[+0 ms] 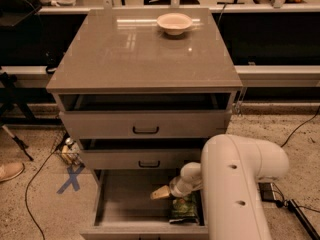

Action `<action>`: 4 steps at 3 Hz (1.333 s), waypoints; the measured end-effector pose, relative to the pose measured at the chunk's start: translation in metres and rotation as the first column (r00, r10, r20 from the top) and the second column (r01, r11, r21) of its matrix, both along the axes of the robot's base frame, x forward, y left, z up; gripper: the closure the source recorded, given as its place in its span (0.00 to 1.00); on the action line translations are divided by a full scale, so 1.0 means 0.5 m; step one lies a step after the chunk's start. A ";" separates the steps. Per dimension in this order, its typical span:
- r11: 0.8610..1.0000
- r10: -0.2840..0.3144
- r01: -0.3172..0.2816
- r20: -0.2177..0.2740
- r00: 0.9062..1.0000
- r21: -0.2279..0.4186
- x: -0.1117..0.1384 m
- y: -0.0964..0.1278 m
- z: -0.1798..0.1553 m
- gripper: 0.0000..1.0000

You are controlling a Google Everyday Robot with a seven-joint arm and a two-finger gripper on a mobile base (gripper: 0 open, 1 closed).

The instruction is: Pick green jalapeno chip bag from bottom drawer and place on counter

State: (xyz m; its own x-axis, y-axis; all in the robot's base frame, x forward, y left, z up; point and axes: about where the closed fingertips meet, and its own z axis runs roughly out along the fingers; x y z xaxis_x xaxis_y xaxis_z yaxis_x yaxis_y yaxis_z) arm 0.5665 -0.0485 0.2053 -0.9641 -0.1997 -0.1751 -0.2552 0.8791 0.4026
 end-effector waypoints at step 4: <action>0.969 -0.200 0.208 0.073 0.977 -0.134 0.077 -0.100 -0.101 0.00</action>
Offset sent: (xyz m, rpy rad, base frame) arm 0.0364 -0.0323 -0.0650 -0.1203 -0.0299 -0.1647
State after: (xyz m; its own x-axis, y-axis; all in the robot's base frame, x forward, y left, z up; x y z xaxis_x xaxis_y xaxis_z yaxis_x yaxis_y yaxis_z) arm 0.6048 -0.0984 0.1550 -0.9758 -0.0263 -0.2170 -0.0841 0.9615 0.2617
